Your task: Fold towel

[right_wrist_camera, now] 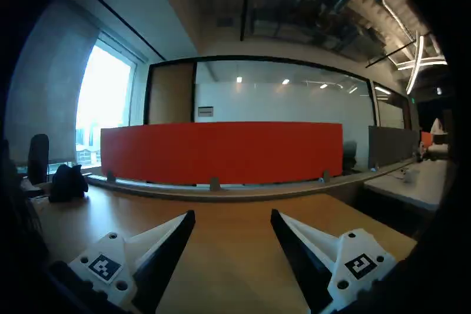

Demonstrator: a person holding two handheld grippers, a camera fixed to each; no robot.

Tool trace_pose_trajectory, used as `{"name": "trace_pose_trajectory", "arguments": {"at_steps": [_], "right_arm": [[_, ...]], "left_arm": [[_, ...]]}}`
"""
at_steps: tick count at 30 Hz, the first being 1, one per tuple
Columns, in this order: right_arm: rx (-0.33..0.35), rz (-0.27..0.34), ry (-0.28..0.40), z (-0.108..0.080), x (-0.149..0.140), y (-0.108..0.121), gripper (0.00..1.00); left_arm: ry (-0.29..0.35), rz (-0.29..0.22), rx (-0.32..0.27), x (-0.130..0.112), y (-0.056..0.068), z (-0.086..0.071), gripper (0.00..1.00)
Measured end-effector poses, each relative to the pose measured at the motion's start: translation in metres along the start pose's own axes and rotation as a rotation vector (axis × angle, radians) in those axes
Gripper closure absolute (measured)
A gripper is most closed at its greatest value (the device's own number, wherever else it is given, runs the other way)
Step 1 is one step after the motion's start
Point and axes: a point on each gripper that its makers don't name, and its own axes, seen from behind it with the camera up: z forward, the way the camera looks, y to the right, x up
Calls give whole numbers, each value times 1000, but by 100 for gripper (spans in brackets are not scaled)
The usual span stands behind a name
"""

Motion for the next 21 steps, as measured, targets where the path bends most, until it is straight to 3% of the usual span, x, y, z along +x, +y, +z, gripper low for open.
{"name": "trace_pose_trajectory", "arguments": {"at_steps": [9,21], "right_arm": [[4,3,-12,2,-32,1,0],[-16,-7,-23,6,-52,9,0]], "left_arm": [[0,0,0,0,0,0,4],[0,1,0,1,-1,0,4]]}}
